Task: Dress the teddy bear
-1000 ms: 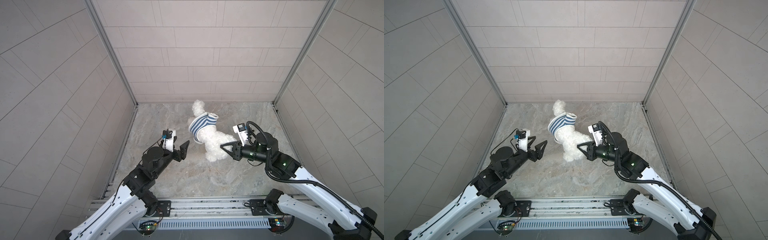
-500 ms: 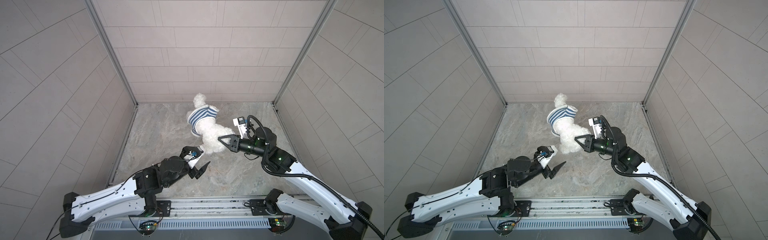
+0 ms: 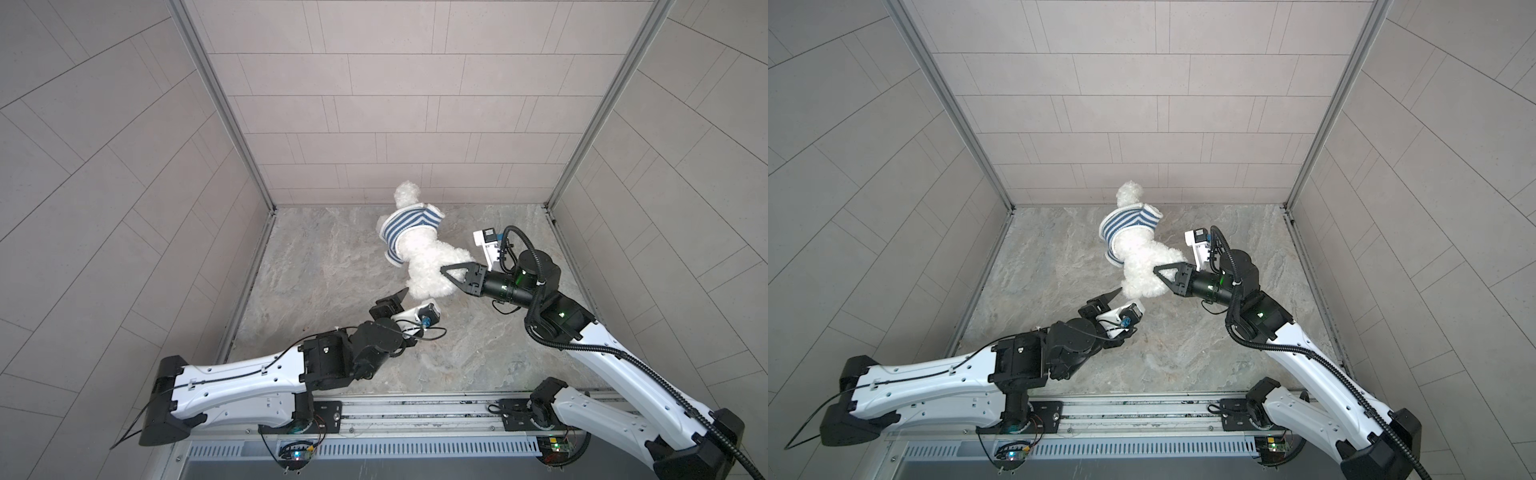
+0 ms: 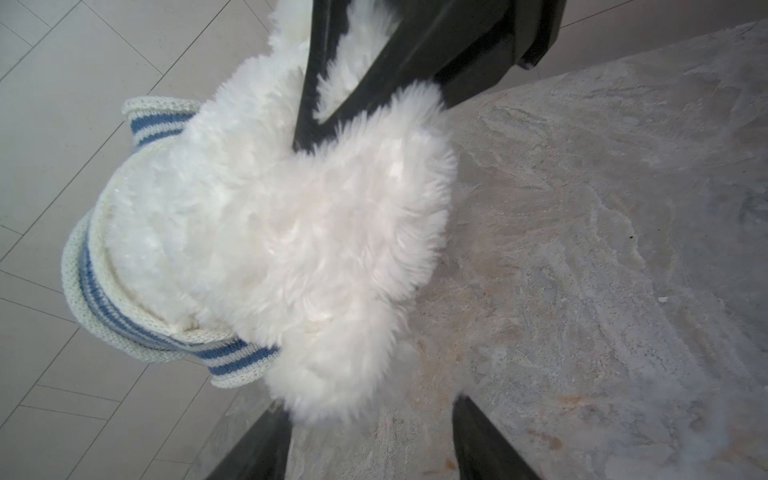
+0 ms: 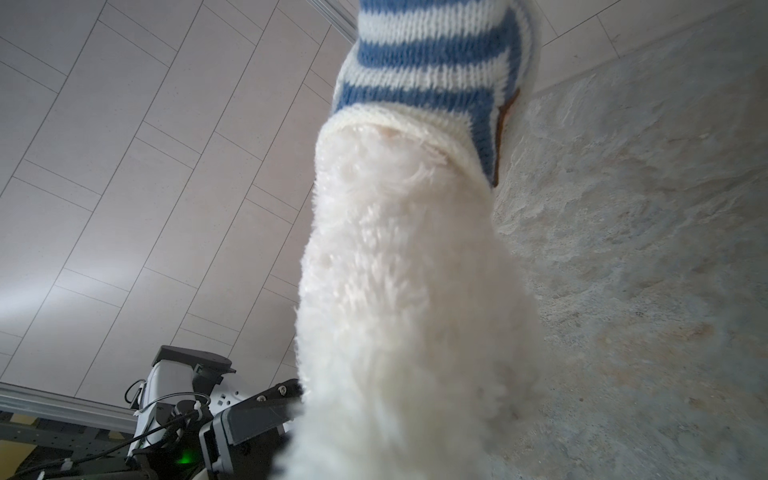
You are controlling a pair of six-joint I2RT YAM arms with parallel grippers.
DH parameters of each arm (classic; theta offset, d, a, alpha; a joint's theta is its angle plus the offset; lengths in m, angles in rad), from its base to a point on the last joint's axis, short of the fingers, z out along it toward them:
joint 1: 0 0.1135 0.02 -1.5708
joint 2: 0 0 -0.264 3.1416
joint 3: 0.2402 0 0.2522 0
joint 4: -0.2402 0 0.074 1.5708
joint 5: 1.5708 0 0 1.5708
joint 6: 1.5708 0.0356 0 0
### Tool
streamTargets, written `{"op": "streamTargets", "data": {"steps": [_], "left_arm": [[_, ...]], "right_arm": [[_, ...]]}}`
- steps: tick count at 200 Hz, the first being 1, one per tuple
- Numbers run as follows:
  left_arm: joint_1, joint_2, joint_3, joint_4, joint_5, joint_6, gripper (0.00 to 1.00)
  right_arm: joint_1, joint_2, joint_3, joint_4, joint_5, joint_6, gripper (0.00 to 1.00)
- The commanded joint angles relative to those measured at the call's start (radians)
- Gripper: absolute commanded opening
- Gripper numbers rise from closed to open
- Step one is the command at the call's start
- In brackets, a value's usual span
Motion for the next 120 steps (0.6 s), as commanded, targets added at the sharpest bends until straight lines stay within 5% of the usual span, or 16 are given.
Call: {"op": "streamTargets", "data": {"steps": [1,51,120], "left_arm": [[-0.01,0.021,0.038,0.101,-0.134,0.113,0.6],[-0.009,0.053,0.045,0.169,-0.172,0.212,0.59],[-0.014,0.099,0.073,0.146,-0.16,0.247,0.41]], "right_arm": [[-0.007,-0.018,-0.007,0.098,-0.035,0.035,0.0],[-0.02,-0.034,-0.019,0.095,-0.04,0.042,0.0],[-0.031,-0.034,-0.023,0.11,-0.05,0.061,0.0]]}}
